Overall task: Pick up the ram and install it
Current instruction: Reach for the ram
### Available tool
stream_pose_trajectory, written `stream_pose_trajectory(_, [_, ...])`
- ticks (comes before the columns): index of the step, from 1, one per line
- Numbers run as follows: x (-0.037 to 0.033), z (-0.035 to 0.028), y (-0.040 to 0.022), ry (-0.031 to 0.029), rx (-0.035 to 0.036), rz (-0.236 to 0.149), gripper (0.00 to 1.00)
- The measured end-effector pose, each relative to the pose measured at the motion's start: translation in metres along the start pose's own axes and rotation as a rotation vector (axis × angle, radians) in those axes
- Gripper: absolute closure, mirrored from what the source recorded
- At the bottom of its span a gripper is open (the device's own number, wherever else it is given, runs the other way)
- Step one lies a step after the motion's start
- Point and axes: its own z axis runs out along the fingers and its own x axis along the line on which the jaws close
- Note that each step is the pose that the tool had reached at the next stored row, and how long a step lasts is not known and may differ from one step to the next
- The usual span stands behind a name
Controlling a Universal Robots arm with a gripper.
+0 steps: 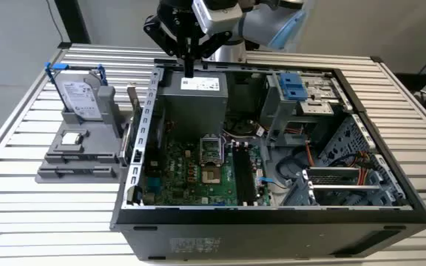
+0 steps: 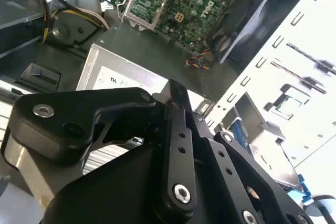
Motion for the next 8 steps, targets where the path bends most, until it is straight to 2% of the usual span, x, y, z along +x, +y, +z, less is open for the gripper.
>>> stream_pose_trajectory(8, [0.0,0.0,0.0,0.0,0.0,0.0,1.0])
